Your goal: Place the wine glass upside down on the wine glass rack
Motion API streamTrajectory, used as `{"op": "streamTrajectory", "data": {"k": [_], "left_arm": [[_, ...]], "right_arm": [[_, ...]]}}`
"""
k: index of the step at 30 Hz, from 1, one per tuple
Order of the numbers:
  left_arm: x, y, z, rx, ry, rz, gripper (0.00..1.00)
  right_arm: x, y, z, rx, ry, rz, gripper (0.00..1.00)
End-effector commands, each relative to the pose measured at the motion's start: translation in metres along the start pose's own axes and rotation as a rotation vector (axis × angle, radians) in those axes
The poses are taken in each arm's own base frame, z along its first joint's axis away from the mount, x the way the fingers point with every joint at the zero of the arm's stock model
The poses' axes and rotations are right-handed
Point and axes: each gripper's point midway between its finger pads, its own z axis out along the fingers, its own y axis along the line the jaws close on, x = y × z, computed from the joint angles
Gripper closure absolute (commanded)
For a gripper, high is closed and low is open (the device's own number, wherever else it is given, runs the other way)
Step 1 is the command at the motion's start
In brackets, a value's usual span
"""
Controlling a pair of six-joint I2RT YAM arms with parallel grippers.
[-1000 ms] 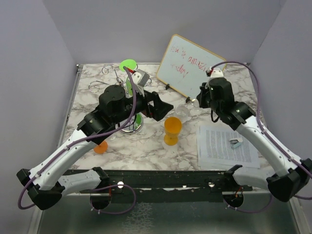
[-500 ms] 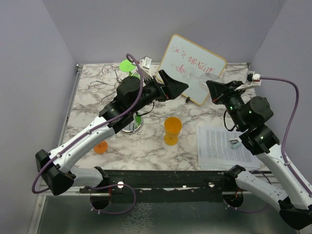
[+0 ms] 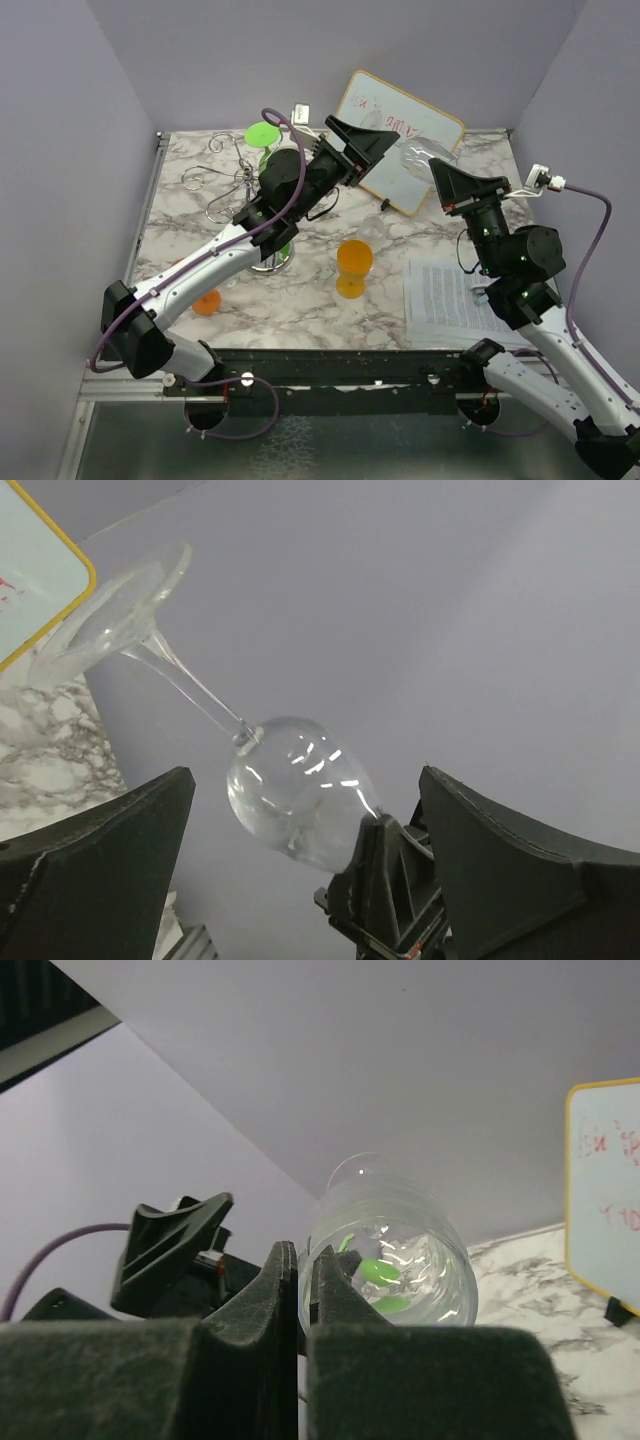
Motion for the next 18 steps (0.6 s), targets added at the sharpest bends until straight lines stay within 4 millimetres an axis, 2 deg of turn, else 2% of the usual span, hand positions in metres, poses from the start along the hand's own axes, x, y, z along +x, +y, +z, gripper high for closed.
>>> {"op": "streamTrajectory", "data": {"k": [1, 5, 13, 18], "left_arm": [[-0.018, -0.031, 0.013, 0.087, -0.091, -0.083, 0.07], [-0.019, -0.031, 0.018, 0.087, -0.105, -0.091, 0.16], [-0.017, -0.028, 0.027, 0.083, -0.108, -0.132, 0.5], [-0.012, -0.03, 0.033, 0.09, -0.088, -0.17, 0.59]], "right_arm": [[-0.017, 0.034, 0.0, -0.141, -0.055, 0.132, 0.99], [-0.011, 0.034, 0.0, -0.157, -0.044, 0.163, 0.99], [-0.005, 0.035, 0.0, -0.187, -0.034, 0.19, 0.99], [-0.002, 0.037, -0.001, -0.204, -0.031, 0.204, 0.99]]}}
